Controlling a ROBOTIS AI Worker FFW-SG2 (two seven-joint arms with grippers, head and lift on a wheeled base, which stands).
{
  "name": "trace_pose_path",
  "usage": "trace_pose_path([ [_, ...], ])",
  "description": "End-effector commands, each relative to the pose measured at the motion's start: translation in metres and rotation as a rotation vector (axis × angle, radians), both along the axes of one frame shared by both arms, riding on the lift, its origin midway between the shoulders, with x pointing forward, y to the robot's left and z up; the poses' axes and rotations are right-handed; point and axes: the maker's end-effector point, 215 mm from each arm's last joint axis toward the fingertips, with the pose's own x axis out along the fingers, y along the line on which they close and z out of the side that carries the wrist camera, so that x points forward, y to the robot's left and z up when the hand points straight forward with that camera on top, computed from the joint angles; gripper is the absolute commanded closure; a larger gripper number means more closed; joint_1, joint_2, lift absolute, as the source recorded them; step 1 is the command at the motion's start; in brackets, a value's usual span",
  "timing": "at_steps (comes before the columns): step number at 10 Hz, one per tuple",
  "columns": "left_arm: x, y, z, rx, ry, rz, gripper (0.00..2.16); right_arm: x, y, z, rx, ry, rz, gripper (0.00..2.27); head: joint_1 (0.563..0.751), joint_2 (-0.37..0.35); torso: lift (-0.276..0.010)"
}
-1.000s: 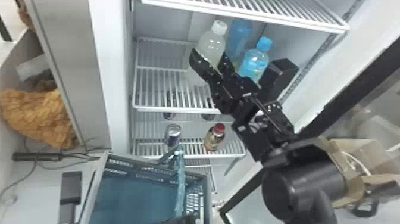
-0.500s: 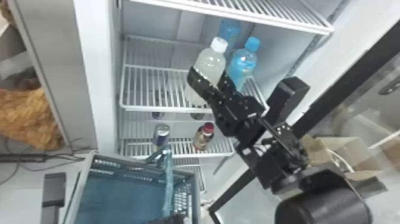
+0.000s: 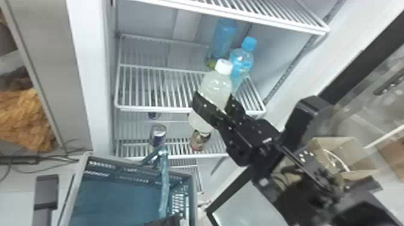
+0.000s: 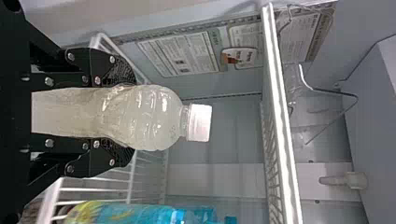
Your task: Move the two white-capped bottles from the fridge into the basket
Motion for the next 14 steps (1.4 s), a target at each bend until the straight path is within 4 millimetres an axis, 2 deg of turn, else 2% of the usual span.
trace_pose_path([
  [1, 0.000, 0.001, 0.000, 0.001, 0.000, 0.000, 1.19, -0.021, -0.003, -0.008, -0.020, 0.063, 0.000, 0.89, 0.695, -0.350, 0.000],
  [4, 0.000, 0.002, -0.001, 0.002, 0.004, 0.004, 1.19, -0.059, -0.015, -0.055, -0.055, 0.263, 0.005, 0.89, 0.695, -0.350, 0.000],
  [6, -0.001, 0.001, -0.002, 0.006, 0.003, 0.000, 1.19, -0.073, -0.028, -0.083, -0.080, 0.370, 0.009, 0.90, 0.695, -0.350, 0.000],
  [8, -0.001, 0.002, -0.003, 0.007, 0.005, 0.002, 1.19, -0.083, -0.028, -0.098, -0.082, 0.439, 0.014, 0.90, 0.695, -0.350, 0.000],
  [11, -0.002, 0.002, -0.003, 0.007, 0.007, 0.002, 1.19, -0.100, 0.013, -0.140, 0.003, 0.588, 0.162, 0.90, 0.695, -0.350, 0.000],
  [13, -0.002, 0.002, -0.004, 0.007, 0.009, 0.005, 1.19, -0.098, 0.030, -0.144, 0.017, 0.601, 0.204, 0.90, 0.695, -0.350, 0.000],
  [14, -0.002, 0.002, -0.004, 0.007, 0.009, 0.005, 1.19, -0.100, 0.042, -0.155, 0.049, 0.636, 0.238, 0.90, 0.695, -0.350, 0.000],
])
